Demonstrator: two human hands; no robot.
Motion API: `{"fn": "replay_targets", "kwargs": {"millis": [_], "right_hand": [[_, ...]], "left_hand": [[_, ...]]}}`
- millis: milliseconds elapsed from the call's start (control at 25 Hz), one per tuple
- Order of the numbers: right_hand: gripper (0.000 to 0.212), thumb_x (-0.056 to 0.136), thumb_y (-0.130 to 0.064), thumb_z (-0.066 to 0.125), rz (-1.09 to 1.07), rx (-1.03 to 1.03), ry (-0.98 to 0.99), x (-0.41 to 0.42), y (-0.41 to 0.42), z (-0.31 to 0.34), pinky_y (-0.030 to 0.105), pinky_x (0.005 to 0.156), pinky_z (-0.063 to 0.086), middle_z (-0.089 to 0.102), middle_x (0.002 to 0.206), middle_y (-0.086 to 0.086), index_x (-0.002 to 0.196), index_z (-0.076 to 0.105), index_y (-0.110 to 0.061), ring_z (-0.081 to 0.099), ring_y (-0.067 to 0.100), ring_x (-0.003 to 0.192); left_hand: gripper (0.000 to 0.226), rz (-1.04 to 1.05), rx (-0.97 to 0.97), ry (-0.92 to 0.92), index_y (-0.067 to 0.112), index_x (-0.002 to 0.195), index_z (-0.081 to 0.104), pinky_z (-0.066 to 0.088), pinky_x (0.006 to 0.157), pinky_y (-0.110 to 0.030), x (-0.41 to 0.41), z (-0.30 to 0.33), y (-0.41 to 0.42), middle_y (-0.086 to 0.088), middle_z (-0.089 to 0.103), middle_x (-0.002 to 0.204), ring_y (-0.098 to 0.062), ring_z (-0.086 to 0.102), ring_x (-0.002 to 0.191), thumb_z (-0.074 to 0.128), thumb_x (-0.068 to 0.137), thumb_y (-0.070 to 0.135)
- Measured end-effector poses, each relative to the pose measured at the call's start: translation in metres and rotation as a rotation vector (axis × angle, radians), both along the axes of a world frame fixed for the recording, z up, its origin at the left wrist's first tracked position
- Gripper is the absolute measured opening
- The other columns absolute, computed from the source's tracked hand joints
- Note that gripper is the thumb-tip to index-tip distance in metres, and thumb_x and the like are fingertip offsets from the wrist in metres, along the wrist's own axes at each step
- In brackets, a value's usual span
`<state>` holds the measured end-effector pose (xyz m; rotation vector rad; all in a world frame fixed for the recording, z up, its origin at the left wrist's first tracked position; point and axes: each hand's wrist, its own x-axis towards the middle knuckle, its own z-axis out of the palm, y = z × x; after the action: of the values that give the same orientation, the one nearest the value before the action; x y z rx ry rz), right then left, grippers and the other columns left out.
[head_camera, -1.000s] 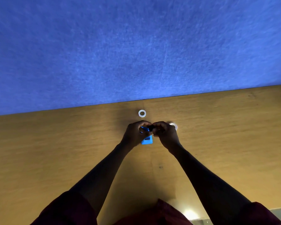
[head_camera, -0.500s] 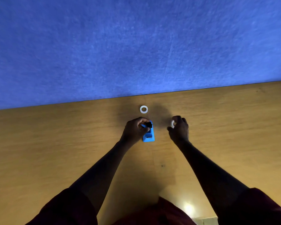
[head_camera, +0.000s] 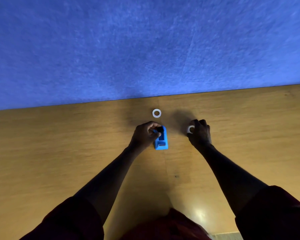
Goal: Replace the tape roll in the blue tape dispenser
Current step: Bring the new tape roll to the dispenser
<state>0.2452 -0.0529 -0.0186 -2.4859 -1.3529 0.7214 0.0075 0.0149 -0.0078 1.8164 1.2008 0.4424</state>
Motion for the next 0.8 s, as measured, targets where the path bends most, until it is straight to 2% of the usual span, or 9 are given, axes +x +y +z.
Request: {"fn": "replay_targets", "kwargs": {"millis": [120, 240, 360, 400, 520, 560, 640, 720, 800], "right_hand": [[0.045, 0.082, -0.006, 0.074, -0.032, 0.024, 0.031, 0.001, -0.001, 0.001, 0.042, 0.087, 0.051, 0.053, 0.128, 0.018, 0.125, 0.059, -0.011, 0.052, 0.036, 0.114], [0.051, 0.080, -0.007, 0.078, -0.107, 0.130, 0.138, -0.008, -0.001, 0.010, 0.022, 0.073, 0.047, 0.056, 0.128, 0.013, 0.127, 0.060, -0.011, 0.059, 0.022, 0.105], [0.055, 0.080, -0.010, 0.080, -0.098, 0.248, 0.263, -0.024, -0.001, 0.022, 0.027, 0.080, 0.052, 0.061, 0.128, 0.010, 0.130, 0.059, -0.011, 0.062, 0.022, 0.108], [0.055, 0.080, -0.011, 0.080, -0.099, 0.286, 0.323, -0.029, -0.002, 0.026, 0.027, 0.079, 0.055, 0.061, 0.127, 0.007, 0.130, 0.058, -0.012, 0.064, 0.022, 0.106], [0.057, 0.080, -0.012, 0.082, -0.101, 0.340, 0.520, -0.040, -0.007, 0.036, 0.014, 0.065, 0.055, 0.061, 0.124, -0.003, 0.131, 0.056, -0.016, 0.068, 0.012, 0.098], [0.057, 0.079, -0.013, 0.082, -0.077, 0.343, 0.561, -0.043, -0.008, 0.040, 0.013, 0.066, 0.055, 0.062, 0.124, -0.006, 0.131, 0.056, -0.017, 0.067, 0.008, 0.097], [0.055, 0.079, -0.013, 0.083, -0.042, 0.368, 0.643, -0.049, -0.010, 0.045, 0.017, 0.073, 0.058, 0.064, 0.125, -0.008, 0.128, 0.059, -0.019, 0.068, 0.006, 0.100], [0.052, 0.078, -0.012, 0.083, -0.033, 0.398, 0.724, -0.053, -0.012, 0.049, 0.027, 0.084, 0.060, 0.067, 0.122, -0.008, 0.125, 0.062, -0.019, 0.069, 0.010, 0.106], [0.048, 0.079, -0.013, 0.083, -0.008, 0.403, 0.769, -0.055, -0.013, 0.052, 0.034, 0.087, 0.061, 0.068, 0.120, -0.009, 0.123, 0.063, -0.022, 0.067, 0.012, 0.110]], "left_hand": [[0.030, -0.002, 0.007, 0.002, 0.017, 0.114, 0.072, 0.050, 0.074, -0.008, 0.000, 0.000, 0.001, 0.010, 0.073, 0.104, 0.010, 0.065, 0.085, 0.077, 0.085, 0.016], [0.031, 0.002, 0.012, 0.011, 0.016, 0.116, 0.072, 0.050, 0.074, -0.007, -0.001, 0.001, 0.001, 0.010, 0.074, 0.104, 0.012, 0.065, 0.085, 0.077, 0.085, 0.017], [0.030, 0.018, 0.028, 0.005, 0.019, 0.113, 0.072, 0.050, 0.074, -0.007, -0.002, 0.004, -0.003, 0.020, 0.070, 0.098, 0.014, 0.065, 0.084, 0.078, 0.083, 0.016], [0.029, 0.030, 0.031, -0.003, 0.020, 0.111, 0.071, 0.052, 0.074, -0.009, -0.002, 0.006, -0.005, 0.023, 0.069, 0.094, 0.013, 0.065, 0.085, 0.078, 0.083, 0.016], [0.027, 0.050, 0.037, -0.009, 0.020, 0.107, 0.070, 0.053, 0.074, -0.010, -0.001, 0.013, -0.009, 0.024, 0.067, 0.091, 0.012, 0.065, 0.086, 0.080, 0.082, 0.018], [0.027, 0.046, 0.043, -0.009, 0.020, 0.107, 0.069, 0.052, 0.074, -0.009, 0.000, 0.015, -0.010, 0.024, 0.066, 0.092, 0.014, 0.064, 0.087, 0.080, 0.082, 0.018], [0.026, 0.051, 0.040, -0.034, 0.019, 0.106, 0.070, 0.053, 0.076, -0.010, 0.001, 0.021, -0.011, 0.022, 0.068, 0.093, 0.014, 0.065, 0.089, 0.080, 0.083, 0.015], [0.024, 0.066, 0.037, -0.065, 0.017, 0.106, 0.072, 0.054, 0.079, -0.014, 0.003, 0.027, -0.012, 0.015, 0.073, 0.095, 0.009, 0.067, 0.089, 0.079, 0.083, 0.013], [0.024, 0.065, 0.063, -0.076, 0.015, 0.106, 0.073, 0.053, 0.078, -0.013, 0.005, 0.032, -0.014, 0.011, 0.075, 0.097, 0.006, 0.068, 0.089, 0.080, 0.083, 0.014]]}}
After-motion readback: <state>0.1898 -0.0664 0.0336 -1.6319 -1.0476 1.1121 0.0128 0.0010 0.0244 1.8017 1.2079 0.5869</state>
